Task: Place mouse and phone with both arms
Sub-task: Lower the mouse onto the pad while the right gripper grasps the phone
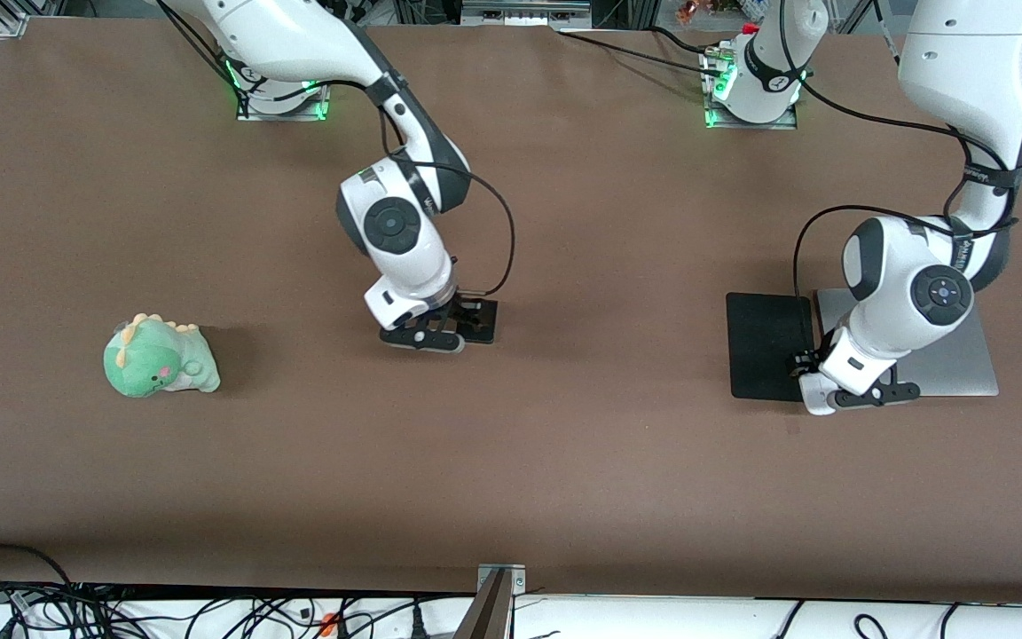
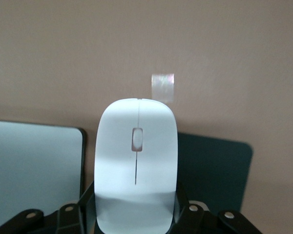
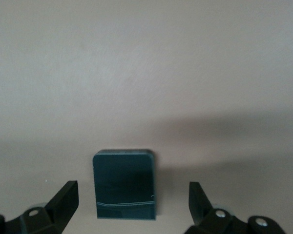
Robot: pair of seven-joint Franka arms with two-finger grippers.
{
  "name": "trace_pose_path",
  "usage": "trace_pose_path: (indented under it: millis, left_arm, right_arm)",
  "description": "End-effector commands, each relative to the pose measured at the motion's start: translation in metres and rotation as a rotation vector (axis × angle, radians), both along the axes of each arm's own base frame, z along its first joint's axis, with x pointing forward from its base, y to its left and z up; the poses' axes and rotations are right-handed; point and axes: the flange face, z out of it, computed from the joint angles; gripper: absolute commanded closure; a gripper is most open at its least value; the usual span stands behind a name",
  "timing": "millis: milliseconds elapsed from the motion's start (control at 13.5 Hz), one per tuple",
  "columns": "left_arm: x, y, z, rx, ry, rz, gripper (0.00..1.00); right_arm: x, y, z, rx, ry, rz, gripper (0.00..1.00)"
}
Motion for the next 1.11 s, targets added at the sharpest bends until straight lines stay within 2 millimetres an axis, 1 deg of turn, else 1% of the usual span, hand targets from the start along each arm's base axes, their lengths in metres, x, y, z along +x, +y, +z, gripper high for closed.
trace_pose_path:
  millis: [0, 74, 223, 371, 520, 594, 668, 742, 817, 891, 965, 1039]
  left_arm:
    - [-0.027, -0.016, -0.002, 0.0, 0.013, -0.064, 0.39]
    - [-0.033, -0.026, -0.008, -0.008, 0.029, -0.08, 0.39]
    - [-0.044, -0.035, -0.022, -0.009, 0.061, -0.098, 0.39]
    - [-0.046, -0.037, -0.03, -0.01, 0.063, -0.106, 0.38]
    - [-0.046, -0.033, -0.041, -0.011, 0.059, -0.117, 0.37]
    - [-0.046, -0.033, -0.044, -0.011, 0.059, -0.117, 0.29]
    - [-0.045, -0.033, -0.043, -0.011, 0.058, -0.114, 0.02]
    - [-0.041, -0.032, -0.036, -0.012, 0.045, -0.11, 0.0]
    - [-0.037, -0.029, -0.025, -0.012, 0.027, -0.104, 0.0]
    - [-0.03, -0.025, -0.011, -0.01, 0.001, -0.094, 0.0]
    - [-0.022, -0.024, 0.004, -0.009, -0.027, -0.09, 0.0]
    - [-0.012, -0.017, 0.025, -0.005, -0.052, -0.078, 0.0]
  right_arm:
    - [-0.025, 0.001, -0.024, 0.002, -0.029, 0.01, 0.0]
    - [-0.031, 0.005, -0.029, 0.004, -0.033, 0.018, 0.0]
    - [-0.035, 0.009, -0.038, -0.002, -0.04, 0.027, 0.0]
    - [-0.039, 0.012, -0.048, -0.021, -0.053, 0.04, 0.0]
    - [-0.041, 0.014, -0.053, -0.047, -0.067, 0.054, 0.0]
    - [-0.042, 0.016, -0.057, -0.055, -0.069, 0.058, 0.0]
    - [-0.04, 0.016, -0.055, -0.052, -0.073, 0.057, 0.0]
    - [-0.039, 0.017, -0.055, -0.051, -0.074, 0.057, 0.0]
    - [-0.038, 0.02, -0.051, -0.044, -0.08, 0.058, 0.0]
    - [-0.036, 0.021, -0.053, -0.045, -0.083, 0.058, 0.0]
    - [-0.033, 0.023, -0.05, -0.038, -0.089, 0.055, 0.0]
    - [-0.031, 0.025, -0.053, -0.038, -0.089, 0.047, 0.0]
